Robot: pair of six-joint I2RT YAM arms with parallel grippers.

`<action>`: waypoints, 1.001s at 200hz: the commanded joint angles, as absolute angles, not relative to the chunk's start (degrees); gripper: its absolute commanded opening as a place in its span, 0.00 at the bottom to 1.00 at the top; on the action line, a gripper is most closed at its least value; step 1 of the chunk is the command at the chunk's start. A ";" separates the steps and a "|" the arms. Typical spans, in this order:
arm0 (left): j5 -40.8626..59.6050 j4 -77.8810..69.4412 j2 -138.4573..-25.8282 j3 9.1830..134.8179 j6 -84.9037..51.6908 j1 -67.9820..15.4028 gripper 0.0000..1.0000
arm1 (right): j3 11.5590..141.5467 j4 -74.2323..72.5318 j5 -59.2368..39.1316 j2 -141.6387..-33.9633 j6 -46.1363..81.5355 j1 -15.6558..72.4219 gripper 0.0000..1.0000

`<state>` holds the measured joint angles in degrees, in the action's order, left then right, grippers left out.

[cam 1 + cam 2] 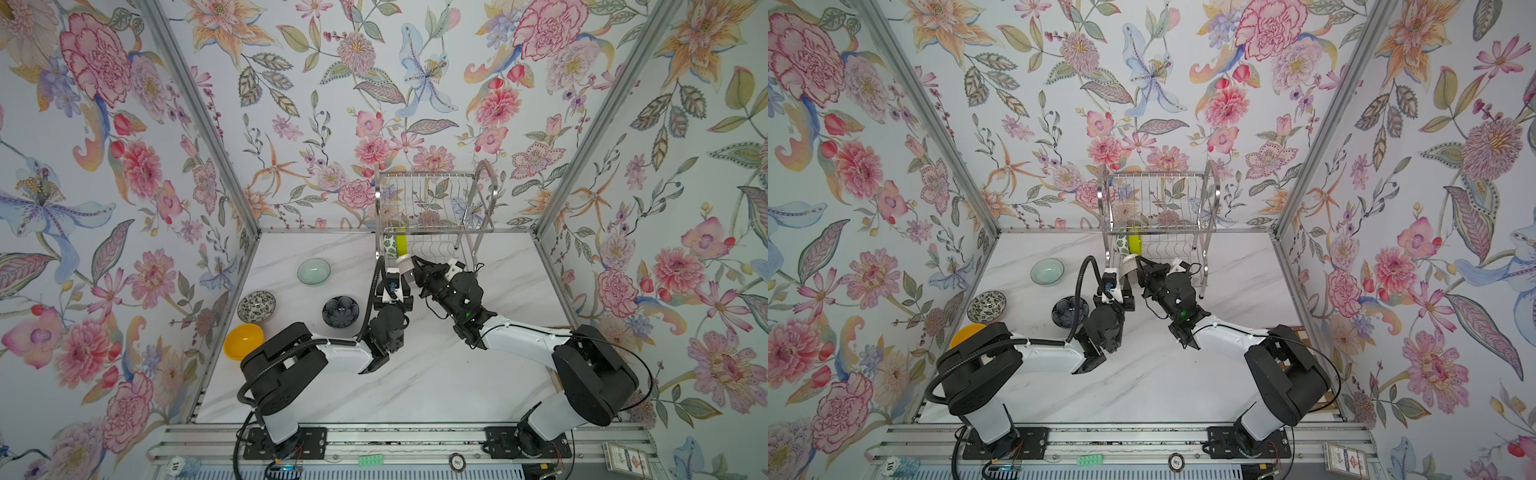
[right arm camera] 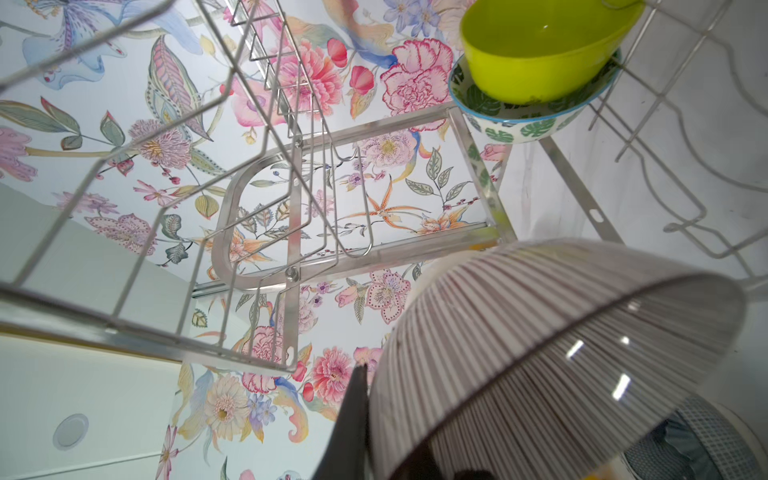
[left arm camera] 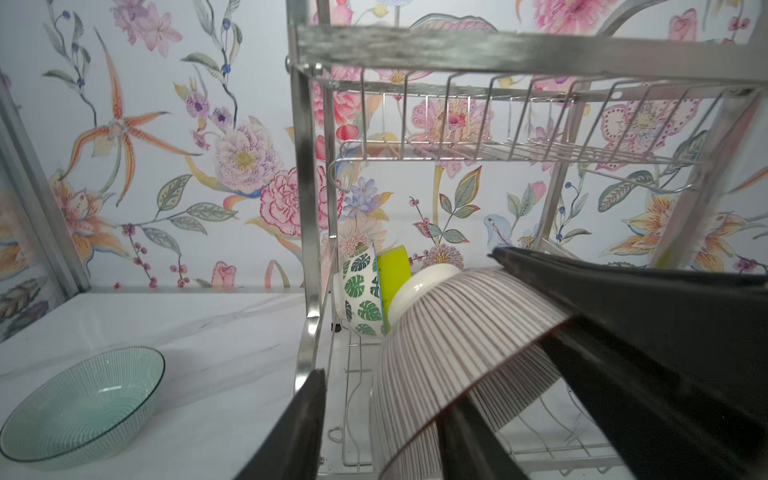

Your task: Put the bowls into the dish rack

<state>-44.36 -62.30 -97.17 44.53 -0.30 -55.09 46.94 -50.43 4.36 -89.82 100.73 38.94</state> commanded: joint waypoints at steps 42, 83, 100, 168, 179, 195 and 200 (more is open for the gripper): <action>-36.44 -45.81 -83.49 38.42 -10.15 -54.34 0.85 | 47.47 -56.20 -0.77 -87.57 80.54 35.43 0.00; -33.52 -35.61 -80.11 40.87 -7.45 -53.57 0.99 | 43.59 -64.65 -7.29 -86.48 66.84 31.82 0.00; -33.84 -31.75 -80.62 43.42 -4.84 -52.94 0.99 | 43.31 -65.16 -11.76 -86.78 62.48 28.27 0.00; -34.01 -26.40 -89.09 54.95 10.53 -51.78 0.99 | 43.48 -72.77 -24.10 -91.61 48.70 22.35 0.00; -34.08 -25.75 -91.82 56.54 13.21 -51.79 0.99 | 43.80 -74.88 -25.28 -93.05 47.88 22.02 0.00; -34.10 -25.33 -93.14 57.57 16.01 -51.77 0.99 | 44.99 -76.27 -26.52 -95.46 47.43 21.80 0.00; -34.02 -25.67 -93.25 57.49 17.03 -51.77 0.99 | 45.26 -76.72 -26.53 -96.18 47.45 21.84 0.00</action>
